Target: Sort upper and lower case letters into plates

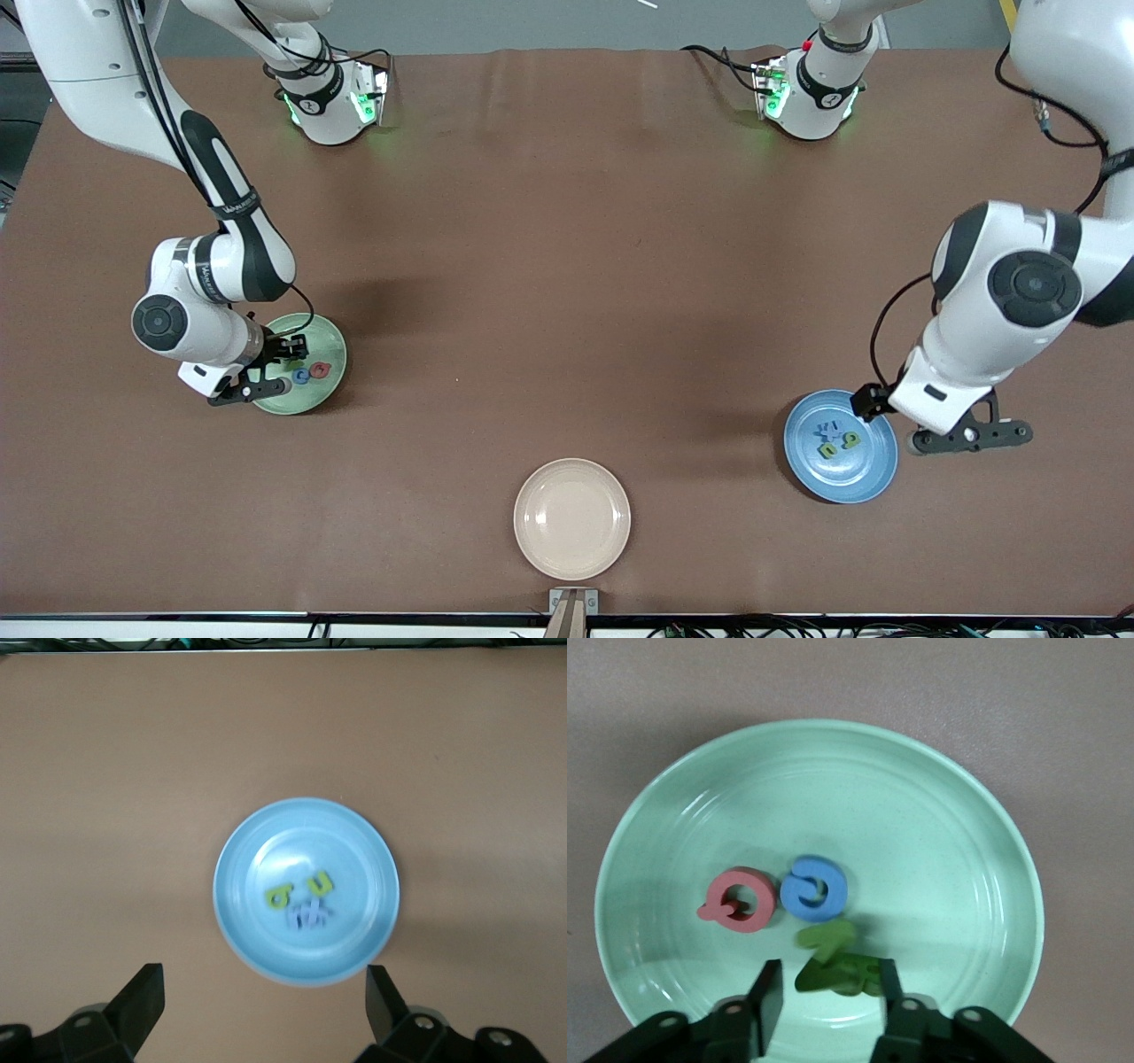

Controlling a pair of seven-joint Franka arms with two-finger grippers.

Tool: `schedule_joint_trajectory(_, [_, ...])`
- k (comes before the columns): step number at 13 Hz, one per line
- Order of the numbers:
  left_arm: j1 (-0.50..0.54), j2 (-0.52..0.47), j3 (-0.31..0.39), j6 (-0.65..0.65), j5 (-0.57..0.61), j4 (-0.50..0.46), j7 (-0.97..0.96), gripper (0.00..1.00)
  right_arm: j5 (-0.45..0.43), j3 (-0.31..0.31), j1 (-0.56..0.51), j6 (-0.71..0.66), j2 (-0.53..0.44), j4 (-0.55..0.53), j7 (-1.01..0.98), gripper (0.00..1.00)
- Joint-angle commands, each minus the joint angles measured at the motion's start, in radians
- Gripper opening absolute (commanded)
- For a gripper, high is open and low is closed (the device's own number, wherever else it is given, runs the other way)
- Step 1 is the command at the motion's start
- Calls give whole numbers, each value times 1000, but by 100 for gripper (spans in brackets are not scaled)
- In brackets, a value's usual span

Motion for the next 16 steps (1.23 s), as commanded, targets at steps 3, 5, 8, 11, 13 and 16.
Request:
schedule_joint_trajectory(3, [3,-190,-5,-175,-145,-19,128,100,16,10,-21,-113,-32,113,-11,100])
schedule_joint_trajectory(5, [4,-255,-5,-271,-185,-17,165,100,16,7,-22,-246,-53,220,-5,100])
schedule_joint_trajectory(8, [-42,-374,93,-327,-303,-29,240,100,19,5,-56,-437,-159,312,12,100])
schedule_joint_trajectory(11, [-201,-445,297,-405,-343,-52,329,100,18,2,-61,-532,-251,345,87,100])
schedule_joint_trajectory(13, [-275,-485,407,-410,-413,-89,331,100,13,2,-71,-651,-224,502,102,100])
schedule_joint_trajectory(16, [-323,-511,465,-433,-449,-103,328,100,24,5,-73,-707,-208,576,108,100])
